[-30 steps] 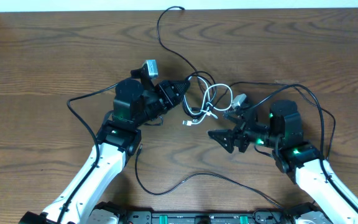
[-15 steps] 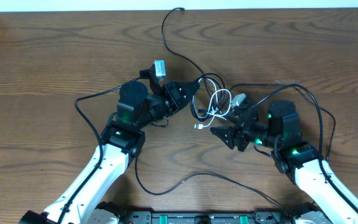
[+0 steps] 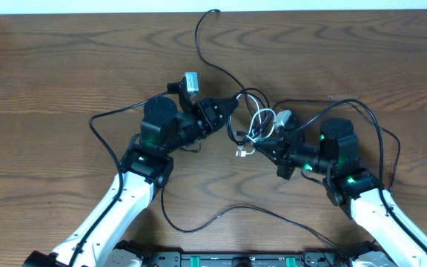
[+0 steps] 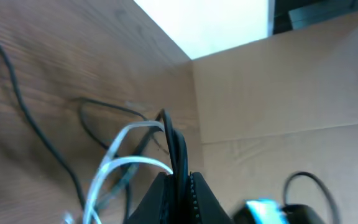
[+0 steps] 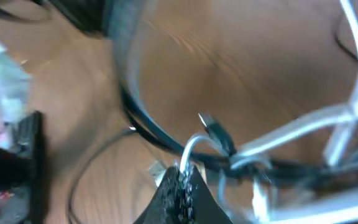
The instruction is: Untangle cables
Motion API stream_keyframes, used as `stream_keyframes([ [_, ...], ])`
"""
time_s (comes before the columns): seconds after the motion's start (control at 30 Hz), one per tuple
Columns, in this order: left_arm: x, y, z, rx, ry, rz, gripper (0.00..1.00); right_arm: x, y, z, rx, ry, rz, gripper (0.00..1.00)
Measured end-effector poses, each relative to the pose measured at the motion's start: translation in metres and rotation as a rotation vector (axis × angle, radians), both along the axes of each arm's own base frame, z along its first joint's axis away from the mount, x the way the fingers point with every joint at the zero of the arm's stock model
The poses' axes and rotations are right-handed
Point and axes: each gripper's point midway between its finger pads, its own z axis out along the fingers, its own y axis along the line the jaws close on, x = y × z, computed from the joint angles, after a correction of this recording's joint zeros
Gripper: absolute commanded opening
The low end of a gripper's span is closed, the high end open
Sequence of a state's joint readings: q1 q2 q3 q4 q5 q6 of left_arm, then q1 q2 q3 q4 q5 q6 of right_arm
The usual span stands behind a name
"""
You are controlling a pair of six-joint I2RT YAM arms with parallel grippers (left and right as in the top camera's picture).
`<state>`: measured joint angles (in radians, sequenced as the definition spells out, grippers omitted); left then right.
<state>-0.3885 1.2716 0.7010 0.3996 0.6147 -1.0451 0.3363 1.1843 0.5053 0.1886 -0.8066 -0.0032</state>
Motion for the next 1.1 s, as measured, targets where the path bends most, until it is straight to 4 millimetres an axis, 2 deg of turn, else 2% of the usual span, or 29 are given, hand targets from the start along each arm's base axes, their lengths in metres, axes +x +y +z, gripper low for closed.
stream_keyframes([
  [0.17,0.005,0.012,-0.024,0.112,0.02,0.057,0.08,-0.02,0.016,0.04,0.141,-0.121,0.184,0.01],
  [0.33,0.008,0.022,-0.039,0.187,0.036,0.108,0.08,-0.035,0.021,0.06,0.218,-0.144,0.287,0.01],
  [0.53,0.006,0.029,-0.055,0.278,0.04,0.111,0.08,-0.038,0.022,0.074,0.256,-0.159,0.308,0.01],
  [0.8,-0.01,0.035,-0.081,0.387,0.086,0.051,0.07,-0.03,0.022,0.088,0.289,-0.185,0.264,0.01],
  [0.97,-0.011,0.035,-0.082,0.412,0.062,0.036,0.07,-0.024,0.021,0.087,0.289,-0.164,0.224,0.01],
  [1.1,-0.007,0.033,-0.076,0.397,0.038,0.042,0.08,-0.018,0.019,0.067,0.247,-0.057,0.165,0.26],
])
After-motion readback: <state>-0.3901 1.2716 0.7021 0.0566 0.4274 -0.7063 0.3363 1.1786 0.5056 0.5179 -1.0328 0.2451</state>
